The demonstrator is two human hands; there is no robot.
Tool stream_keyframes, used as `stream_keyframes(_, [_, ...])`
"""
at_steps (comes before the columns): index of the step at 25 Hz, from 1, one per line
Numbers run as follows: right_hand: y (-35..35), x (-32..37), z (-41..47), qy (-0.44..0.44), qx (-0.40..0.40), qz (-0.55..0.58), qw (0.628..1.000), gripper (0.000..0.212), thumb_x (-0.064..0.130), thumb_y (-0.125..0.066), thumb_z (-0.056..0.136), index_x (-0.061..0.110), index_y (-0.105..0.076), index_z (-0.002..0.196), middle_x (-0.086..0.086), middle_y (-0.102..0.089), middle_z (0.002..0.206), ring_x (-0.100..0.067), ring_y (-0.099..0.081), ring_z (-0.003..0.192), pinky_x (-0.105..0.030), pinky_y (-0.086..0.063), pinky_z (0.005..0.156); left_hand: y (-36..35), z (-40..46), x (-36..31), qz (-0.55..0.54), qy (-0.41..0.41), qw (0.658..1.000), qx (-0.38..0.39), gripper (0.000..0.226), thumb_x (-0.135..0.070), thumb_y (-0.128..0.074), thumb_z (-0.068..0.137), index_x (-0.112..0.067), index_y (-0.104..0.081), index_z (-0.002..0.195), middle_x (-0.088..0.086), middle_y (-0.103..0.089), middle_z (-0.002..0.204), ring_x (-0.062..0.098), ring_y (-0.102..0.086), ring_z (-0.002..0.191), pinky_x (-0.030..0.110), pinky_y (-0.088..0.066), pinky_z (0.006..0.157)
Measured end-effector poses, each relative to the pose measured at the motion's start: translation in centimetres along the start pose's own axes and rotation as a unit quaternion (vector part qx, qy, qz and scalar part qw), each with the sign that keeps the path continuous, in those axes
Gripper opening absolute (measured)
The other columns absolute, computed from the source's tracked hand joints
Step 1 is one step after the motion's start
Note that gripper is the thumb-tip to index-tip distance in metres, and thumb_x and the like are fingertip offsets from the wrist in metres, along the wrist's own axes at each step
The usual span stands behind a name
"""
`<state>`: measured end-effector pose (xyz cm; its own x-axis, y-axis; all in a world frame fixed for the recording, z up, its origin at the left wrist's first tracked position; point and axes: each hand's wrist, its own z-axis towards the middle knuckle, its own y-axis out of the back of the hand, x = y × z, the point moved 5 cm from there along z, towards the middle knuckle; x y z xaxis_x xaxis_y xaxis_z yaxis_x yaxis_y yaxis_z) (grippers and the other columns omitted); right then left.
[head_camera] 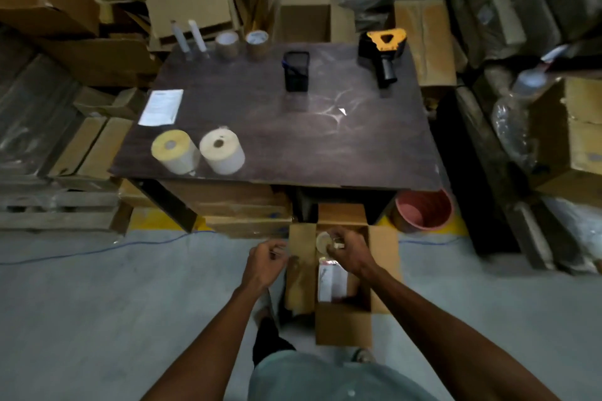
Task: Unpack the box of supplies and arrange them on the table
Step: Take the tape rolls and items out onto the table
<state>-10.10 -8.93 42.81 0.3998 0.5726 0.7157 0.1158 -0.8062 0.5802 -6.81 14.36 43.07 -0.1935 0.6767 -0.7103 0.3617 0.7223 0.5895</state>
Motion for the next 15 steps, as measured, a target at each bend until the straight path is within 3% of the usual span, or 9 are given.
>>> stream_keyframes(2, [1.1,-3.7,-2.6,-0.031,0.001,0.017,0.999,0.04,0.016,-0.071,0.082,0.008,-0.064,0.121,-0.006,-0.068,0.116,-0.022,-0.065,0.104,-0.029,-0.052,0.086,-4.3,-1.6,-0.3,0.016,-0.004,1.0,0.025,0.024,-0.018,-0.055,0.085,-0.022,-0.074,0.098,-0.003,-0.075,0.091,0.012,-0.07,0.08,0.03,-0.059,0.076])
stream_keyframes(5, [2.1,-8.9,-5.3,-0.074,0.006,0.011,0.997,0.035,0.02,-0.07,0.083,0.011,-0.066,0.116,-0.006,-0.07,0.11,-0.022,-0.066,0.101,-0.024,-0.048,0.08,-9.7,-4.0,-2.2,0.039,-0.014,0.997,0.059,0.023,-0.016,-0.056,0.085,-0.026,-0.074,0.094,-0.008,-0.074,0.088,0.012,-0.069,0.08,0.023,-0.055,0.074])
stream_keyframes(8, [1.8,-12.9,-6.7,-0.106,0.012,0.018,0.994,0.032,0.023,-0.071,0.08,0.012,-0.067,0.11,-0.009,-0.072,0.104,-0.025,-0.067,0.096,-0.032,-0.053,0.084,-13.3,-5.3,-3.1,0.027,-0.011,0.996,0.086,0.022,-0.014,-0.061,0.083,-0.023,-0.074,0.099,-0.007,-0.073,0.094,0.011,-0.068,0.084,0.02,-0.054,0.077])
stream_keyframes(10, [0.7,-15.2,-6.1,-0.111,0.006,0.035,0.993,0.032,0.024,-0.072,0.08,0.015,-0.066,0.111,-0.007,-0.071,0.102,-0.023,-0.067,0.092,-0.037,-0.055,0.084,-15.9,-4.7,-2.3,0.022,-0.015,0.995,0.098,0.025,-0.016,-0.067,0.082,-0.021,-0.073,0.106,-0.005,-0.073,0.098,0.011,-0.068,0.09,0.023,-0.056,0.081])
stream_keyframes(15, [-4.7,-22.5,0.1,-0.113,0.016,0.024,0.993,0.034,0.032,-0.067,0.083,0.016,-0.068,0.112,-0.004,-0.071,0.109,-0.022,-0.068,0.096,-0.032,-0.053,0.084,-22.8,0.3,3.2,0.018,-0.028,0.996,0.077,0.03,-0.013,-0.071,0.083,-0.021,-0.07,0.112,-0.005,-0.071,0.105,0.009,-0.065,0.098,0.021,-0.055,0.081])
